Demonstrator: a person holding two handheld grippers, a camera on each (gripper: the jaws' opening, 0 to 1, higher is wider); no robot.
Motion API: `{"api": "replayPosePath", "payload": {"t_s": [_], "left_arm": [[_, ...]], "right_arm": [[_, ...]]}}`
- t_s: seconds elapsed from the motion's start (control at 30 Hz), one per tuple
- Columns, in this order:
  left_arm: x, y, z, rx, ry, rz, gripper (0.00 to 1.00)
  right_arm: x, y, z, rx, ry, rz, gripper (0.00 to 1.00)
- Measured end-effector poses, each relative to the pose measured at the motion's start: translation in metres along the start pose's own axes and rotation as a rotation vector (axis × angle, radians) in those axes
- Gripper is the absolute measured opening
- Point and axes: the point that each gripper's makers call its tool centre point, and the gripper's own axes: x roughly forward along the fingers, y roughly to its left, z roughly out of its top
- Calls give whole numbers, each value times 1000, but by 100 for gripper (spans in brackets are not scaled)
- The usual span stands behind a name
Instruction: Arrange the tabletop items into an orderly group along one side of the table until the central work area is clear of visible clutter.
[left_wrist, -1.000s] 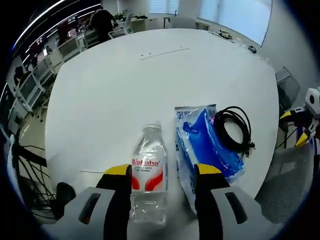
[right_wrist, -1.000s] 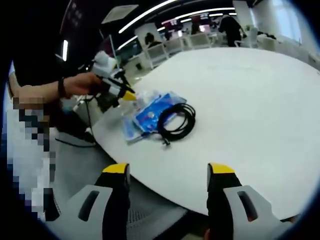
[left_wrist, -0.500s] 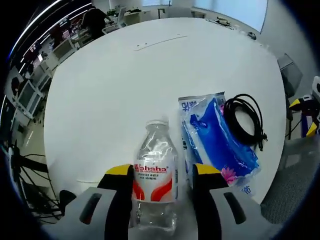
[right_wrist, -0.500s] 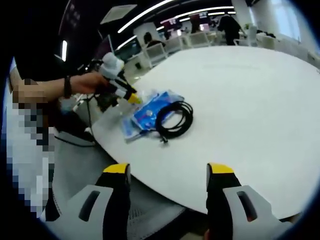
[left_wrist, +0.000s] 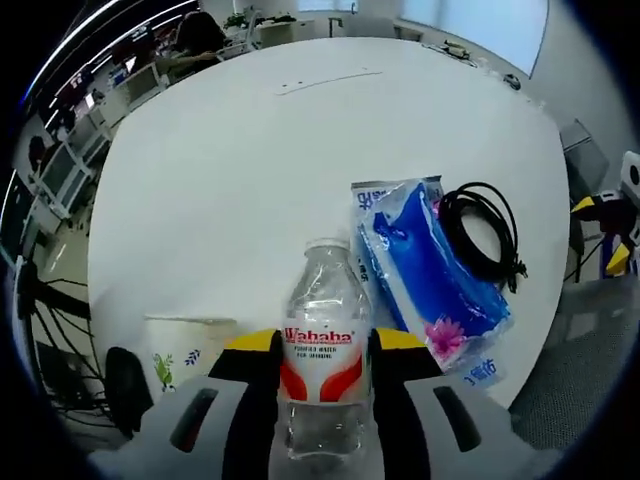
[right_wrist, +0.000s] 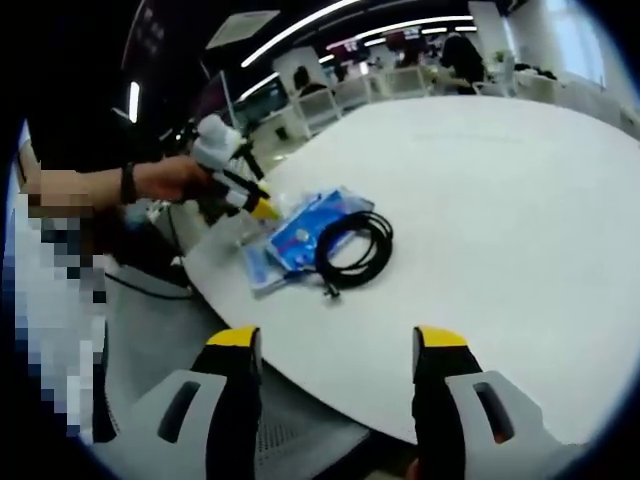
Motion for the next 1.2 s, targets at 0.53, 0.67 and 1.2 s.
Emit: {"api": "replayPosePath", "payload": {"t_s": [0.53, 0.67, 1.2], "left_arm": [[-20, -16, -41, -89, 13, 26, 35], [-23, -21, -49, -107, 18, 31, 35], [-35, -33, -82, -143, 67, 46, 35]], "right_arm": [[8, 8, 3, -32, 7, 41, 59], [11, 10, 6, -43, 9, 53, 59], [17, 14, 14, -72, 11, 78, 59]]}}
